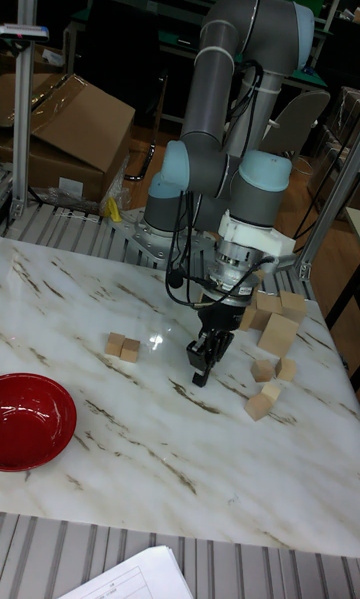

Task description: Stack the blocks into a pyramid shape

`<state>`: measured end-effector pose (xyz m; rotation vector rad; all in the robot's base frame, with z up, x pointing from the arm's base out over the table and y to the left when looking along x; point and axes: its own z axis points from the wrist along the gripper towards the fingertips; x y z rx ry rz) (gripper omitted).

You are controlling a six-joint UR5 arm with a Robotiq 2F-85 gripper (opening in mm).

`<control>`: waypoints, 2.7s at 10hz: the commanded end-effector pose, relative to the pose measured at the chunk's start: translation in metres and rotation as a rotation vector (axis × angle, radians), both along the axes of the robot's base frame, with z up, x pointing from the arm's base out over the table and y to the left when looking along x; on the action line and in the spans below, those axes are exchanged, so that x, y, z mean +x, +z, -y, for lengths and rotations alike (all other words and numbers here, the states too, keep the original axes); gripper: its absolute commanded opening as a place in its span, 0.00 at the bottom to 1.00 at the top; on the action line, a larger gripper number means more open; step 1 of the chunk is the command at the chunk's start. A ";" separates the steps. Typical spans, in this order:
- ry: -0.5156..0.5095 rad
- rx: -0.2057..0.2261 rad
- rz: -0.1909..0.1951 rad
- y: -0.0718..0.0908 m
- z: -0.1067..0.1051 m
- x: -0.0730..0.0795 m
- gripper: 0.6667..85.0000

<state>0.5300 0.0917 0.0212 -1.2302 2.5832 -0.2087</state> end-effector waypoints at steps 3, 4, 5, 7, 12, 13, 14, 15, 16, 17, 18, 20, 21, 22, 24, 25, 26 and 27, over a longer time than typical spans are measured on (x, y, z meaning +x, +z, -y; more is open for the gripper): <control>-0.129 0.078 -0.066 -0.003 -0.009 -0.016 0.00; -0.106 0.025 -0.083 -0.004 0.002 -0.021 0.00; -0.100 0.001 -0.105 -0.006 0.008 -0.027 0.00; -0.071 0.007 -0.131 -0.007 0.004 -0.034 0.00; -0.063 -0.005 -0.187 0.020 -0.005 -0.056 0.00; -0.070 0.000 -0.193 0.028 -0.010 -0.060 0.00; -0.067 0.001 -0.191 0.034 -0.014 -0.062 0.00; -0.071 0.005 -0.184 0.039 -0.019 -0.063 0.00; -0.074 0.006 -0.171 0.042 -0.026 -0.063 0.00; -0.089 0.018 -0.163 0.042 -0.037 -0.065 0.00; -0.097 0.031 -0.156 0.041 -0.045 -0.066 0.00; -0.092 0.012 -0.137 0.040 -0.057 -0.068 0.00; -0.104 0.007 -0.124 0.037 -0.065 -0.071 0.00; -0.110 0.001 -0.116 0.034 -0.071 -0.075 0.00; -0.123 0.006 -0.108 0.030 -0.085 -0.085 0.00; -0.126 0.006 -0.104 0.028 -0.091 -0.089 0.00; -0.124 0.006 -0.103 0.027 -0.093 -0.091 0.00; -0.123 0.004 -0.103 0.027 -0.093 -0.092 0.00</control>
